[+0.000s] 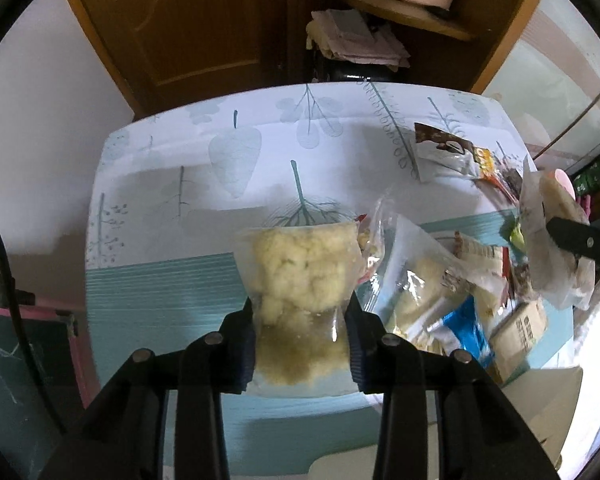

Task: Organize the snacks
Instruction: 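Carry both bags over the white tray and release them inside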

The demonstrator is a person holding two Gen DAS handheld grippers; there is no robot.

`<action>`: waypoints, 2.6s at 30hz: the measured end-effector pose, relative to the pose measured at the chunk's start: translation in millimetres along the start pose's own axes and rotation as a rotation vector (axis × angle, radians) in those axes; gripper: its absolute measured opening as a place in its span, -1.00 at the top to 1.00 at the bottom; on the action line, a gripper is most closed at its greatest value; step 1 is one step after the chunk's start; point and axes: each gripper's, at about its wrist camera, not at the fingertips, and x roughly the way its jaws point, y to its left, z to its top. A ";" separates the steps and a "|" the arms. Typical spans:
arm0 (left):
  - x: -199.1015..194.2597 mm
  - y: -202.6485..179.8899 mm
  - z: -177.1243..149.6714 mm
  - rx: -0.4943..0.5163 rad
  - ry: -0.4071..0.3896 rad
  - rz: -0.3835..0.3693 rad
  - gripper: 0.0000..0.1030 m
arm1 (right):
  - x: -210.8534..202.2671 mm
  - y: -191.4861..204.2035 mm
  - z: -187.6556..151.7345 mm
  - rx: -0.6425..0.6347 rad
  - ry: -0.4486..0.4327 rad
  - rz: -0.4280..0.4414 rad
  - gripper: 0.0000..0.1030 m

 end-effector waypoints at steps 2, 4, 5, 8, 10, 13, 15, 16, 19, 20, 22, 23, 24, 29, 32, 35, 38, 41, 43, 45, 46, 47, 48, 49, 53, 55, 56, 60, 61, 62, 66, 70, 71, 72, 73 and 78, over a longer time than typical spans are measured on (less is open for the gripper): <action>-8.0 -1.8 -4.4 0.011 -0.005 0.014 0.32 | -3.1 -3.4 -1.4 0.004 -0.002 0.013 -0.51; -15.5 0.1 -10.0 -0.001 0.003 0.012 0.32 | -0.5 -0.2 -4.0 0.010 -0.001 0.021 -0.51; -19.5 1.4 -13.6 -0.003 0.003 0.007 0.32 | -2.2 -1.8 -6.8 0.015 0.003 0.028 -0.51; -30.5 3.2 -20.7 -0.010 -0.009 -0.002 0.32 | -6.5 -4.2 -15.7 0.030 0.009 0.054 -0.51; -40.4 4.4 -25.2 -0.008 -0.030 -0.003 0.32 | -9.3 -3.6 -21.1 0.029 0.007 0.059 -0.51; -51.1 3.3 -29.9 0.011 -0.051 0.013 0.32 | -15.5 -2.7 -27.8 0.021 0.002 0.068 -0.51; -50.2 0.5 -31.1 0.026 -0.031 0.049 0.32 | -19.4 -1.8 -31.3 0.013 -0.001 0.071 -0.51; -47.3 -0.4 -30.8 0.031 -0.016 0.065 0.32 | -20.5 -1.2 -32.7 0.010 -0.001 0.072 -0.51; -29.8 -0.2 -33.3 0.022 0.056 0.112 0.32 | -22.2 -0.5 -36.4 0.010 0.005 0.078 -0.51; -25.2 1.8 -35.2 0.004 0.075 0.109 0.32 | -22.9 -0.1 -37.8 0.010 0.008 0.082 -0.51; -22.3 4.2 -39.7 -0.019 0.084 0.086 0.32 | -24.8 1.5 -42.1 0.003 0.013 0.093 -0.51; -23.3 4.1 -42.3 -0.021 0.078 0.078 0.32 | -25.6 2.8 -43.7 -0.001 0.013 0.094 -0.51; -24.3 3.3 -44.2 -0.019 0.072 0.077 0.32 | -28.0 3.9 -46.3 -0.008 0.011 0.095 -0.51; -64.2 -8.4 -54.6 0.015 -0.014 0.052 0.34 | -47.2 5.9 -58.5 -0.027 -0.010 0.120 -0.51; -100.3 -20.3 -63.5 0.045 -0.077 0.034 0.34 | -73.9 12.3 -72.1 -0.069 -0.055 0.135 -0.51; -139.1 -32.3 -78.1 0.066 -0.122 0.015 0.34 | -104.5 19.3 -88.7 -0.118 -0.105 0.153 -0.51; -172.7 -42.8 -97.4 0.077 -0.160 -0.008 0.34 | -138.7 25.7 -110.9 -0.177 -0.169 0.155 -0.52; -200.0 -54.0 -121.6 0.078 -0.180 -0.045 0.34 | -165.9 26.4 -135.2 -0.226 -0.220 0.148 -0.52; -211.3 -58.3 -136.1 0.068 -0.185 -0.068 0.34 | -182.6 24.4 -156.1 -0.256 -0.249 0.139 -0.52; -218.5 -64.5 -150.8 0.062 -0.189 -0.081 0.34 | -192.6 20.4 -172.7 -0.273 -0.265 0.128 -0.53; -222.4 -69.9 -161.2 0.062 -0.197 -0.080 0.33 | -195.0 18.2 -178.8 -0.276 -0.268 0.125 -0.53; -224.3 -73.1 -167.8 0.062 -0.203 -0.075 0.33 | -197.6 14.4 -188.1 -0.275 -0.267 0.123 -0.53; -226.4 -77.6 -176.2 0.060 -0.212 -0.068 0.33 | -198.2 10.2 -196.1 -0.273 -0.263 0.127 -0.53; -226.9 -81.1 -183.3 0.056 -0.220 -0.063 0.33 | -198.1 6.1 -203.4 -0.270 -0.257 0.133 -0.53; -223.1 -94.2 -204.6 0.031 -0.222 -0.049 0.33 | -190.2 -6.2 -228.0 -0.258 -0.231 0.118 -0.53; -218.3 -99.8 -212.7 0.021 -0.216 -0.040 0.33 | -182.8 -12.4 -240.2 -0.256 -0.207 0.107 -0.53; -216.6 -101.8 -215.9 0.017 -0.214 -0.034 0.33 | -180.9 -13.8 -244.4 -0.258 -0.200 0.103 -0.53; -210.1 -108.5 -228.8 -0.012 -0.203 -0.020 0.33 | -175.2 -23.9 -256.4 -0.239 -0.177 0.107 -0.53; -209.5 -109.1 -231.3 -0.024 -0.202 -0.017 0.33 | -175.2 -24.7 -257.7 -0.237 -0.180 0.104 -0.53; -209.8 -109.2 -234.1 -0.036 -0.204 -0.015 0.33 | -176.5 -26.4 -259.2 -0.236 -0.189 0.095 -0.54; -206.7 -111.5 -239.9 -0.060 -0.204 0.000 0.33 | -179.6 -26.8 -265.4 -0.250 -0.211 0.074 -0.54; -201.3 -116.3 -246.5 -0.059 -0.185 -0.002 0.33 | -174.1 -23.8 -270.9 -0.266 -0.198 0.064 -0.55; -200.5 -117.4 -246.8 -0.057 -0.181 -0.003 0.33 | -171.5 -22.7 -270.7 -0.270 -0.192 0.063 -0.55; -199.4 -118.5 -247.9 -0.053 -0.176 -0.003 0.33 | -169.6 -21.8 -271.3 -0.272 -0.186 0.063 -0.55; -198.4 -119.3 -248.8 -0.050 -0.172 -0.003 0.33 | -169.3 -21.7 -272.1 -0.273 -0.184 0.064 -0.55; -196.7 -119.7 -250.2 -0.050 -0.163 0.004 0.30 | -165.0 -24.0 -272.5 -0.266 -0.175 0.053 -0.55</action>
